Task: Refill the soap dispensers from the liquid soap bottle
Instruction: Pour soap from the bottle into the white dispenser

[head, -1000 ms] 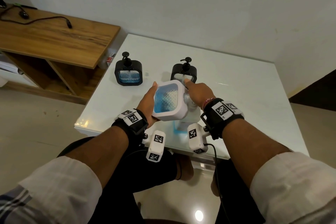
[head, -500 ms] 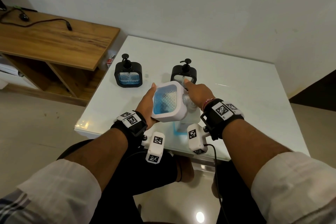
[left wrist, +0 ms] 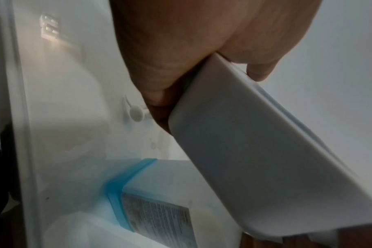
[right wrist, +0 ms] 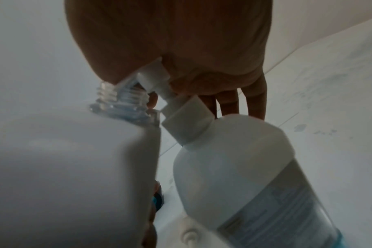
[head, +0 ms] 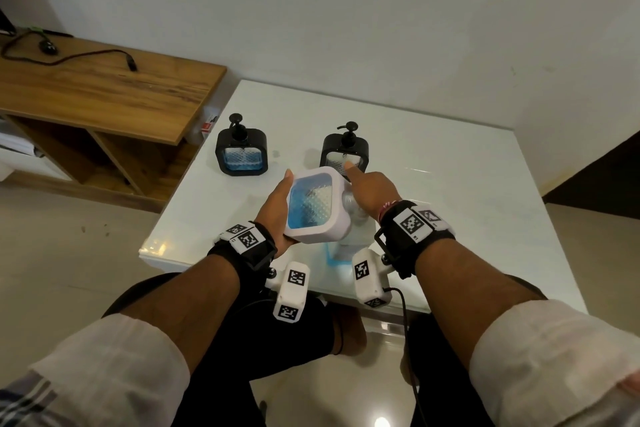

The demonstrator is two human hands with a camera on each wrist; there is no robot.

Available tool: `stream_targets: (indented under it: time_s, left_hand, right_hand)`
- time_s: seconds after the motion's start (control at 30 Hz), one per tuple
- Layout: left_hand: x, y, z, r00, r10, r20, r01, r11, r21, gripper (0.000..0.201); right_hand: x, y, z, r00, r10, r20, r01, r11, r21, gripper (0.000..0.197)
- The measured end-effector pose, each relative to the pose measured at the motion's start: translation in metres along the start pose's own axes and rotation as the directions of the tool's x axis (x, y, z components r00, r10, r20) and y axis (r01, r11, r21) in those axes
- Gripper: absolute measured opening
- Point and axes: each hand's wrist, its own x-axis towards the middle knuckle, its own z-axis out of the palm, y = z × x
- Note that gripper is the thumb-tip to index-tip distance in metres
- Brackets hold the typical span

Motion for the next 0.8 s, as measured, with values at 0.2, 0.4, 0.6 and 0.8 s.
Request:
stream_targets:
  time_s: [0.2,0.4,0.6,0.8]
  left_hand:
    - [-0.0025,0.002,0.0015,1.0,-0.008,-0.023,0.008,1.0,-0.012,0.056]
    - [0.0001,0.0024,0.0004,1.0,-0.002,0.02,0.002,1.0,-0.004,0.053]
    - [0.0014,0.0006,-0.0036,1.0,-0.008,-0.016,0.009,1.0,0.026,0.055]
    - [0.0023,0.0014,-0.0026,1.0,0.001,-0.003,-0.001,1.0,0.003,0.054]
  right_hand:
    - [0.003,0.0,-0.0006,1.0,0.006,0.005,-0.006,1.0,0.003,0.065]
    - [0.0027,-0.0029,-0.0006,1.0,-0.029,-0.004,0.029,1.0,-0.011,0.065]
    - [0.0047,0.0018,-0.0007,0.999,-0.033,-0.016,0.032,0.996,-0.085,0.056]
    - [-0.0007,-0.0042,0.0,0.998,-0.066,0.0,0.066,0.997,-0.049,0.062]
